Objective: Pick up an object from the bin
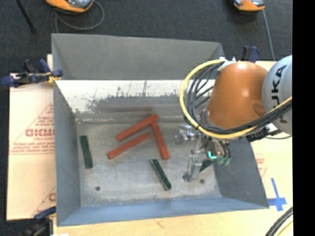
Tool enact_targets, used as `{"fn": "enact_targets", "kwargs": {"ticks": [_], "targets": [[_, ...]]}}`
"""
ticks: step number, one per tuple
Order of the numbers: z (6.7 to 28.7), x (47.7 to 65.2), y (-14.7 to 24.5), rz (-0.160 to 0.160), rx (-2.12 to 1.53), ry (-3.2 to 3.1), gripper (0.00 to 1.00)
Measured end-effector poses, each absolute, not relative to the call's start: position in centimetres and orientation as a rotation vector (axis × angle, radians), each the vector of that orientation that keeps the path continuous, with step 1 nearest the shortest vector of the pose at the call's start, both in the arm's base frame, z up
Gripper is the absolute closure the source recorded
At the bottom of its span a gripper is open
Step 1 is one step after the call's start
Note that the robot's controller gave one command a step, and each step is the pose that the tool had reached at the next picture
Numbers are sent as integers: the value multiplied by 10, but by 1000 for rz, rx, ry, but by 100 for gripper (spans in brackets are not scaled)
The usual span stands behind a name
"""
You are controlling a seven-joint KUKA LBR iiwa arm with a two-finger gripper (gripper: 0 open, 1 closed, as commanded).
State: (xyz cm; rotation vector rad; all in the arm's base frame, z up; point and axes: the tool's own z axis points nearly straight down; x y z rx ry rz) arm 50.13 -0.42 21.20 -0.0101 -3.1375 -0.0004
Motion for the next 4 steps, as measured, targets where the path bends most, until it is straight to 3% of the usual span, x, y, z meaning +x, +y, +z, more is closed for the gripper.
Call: {"fn": "enact_targets", "kwargs": {"ticks": [1, 2, 3, 4], "targets": [[69, 497, -31, -2, -118, -3135, 0], [151, 511, 31, -7, -178, -3148, 0], [72, 499, 29, 1, 488, -3106, 0], [71, 529, -23, 4, 409, -3121, 0]]}}
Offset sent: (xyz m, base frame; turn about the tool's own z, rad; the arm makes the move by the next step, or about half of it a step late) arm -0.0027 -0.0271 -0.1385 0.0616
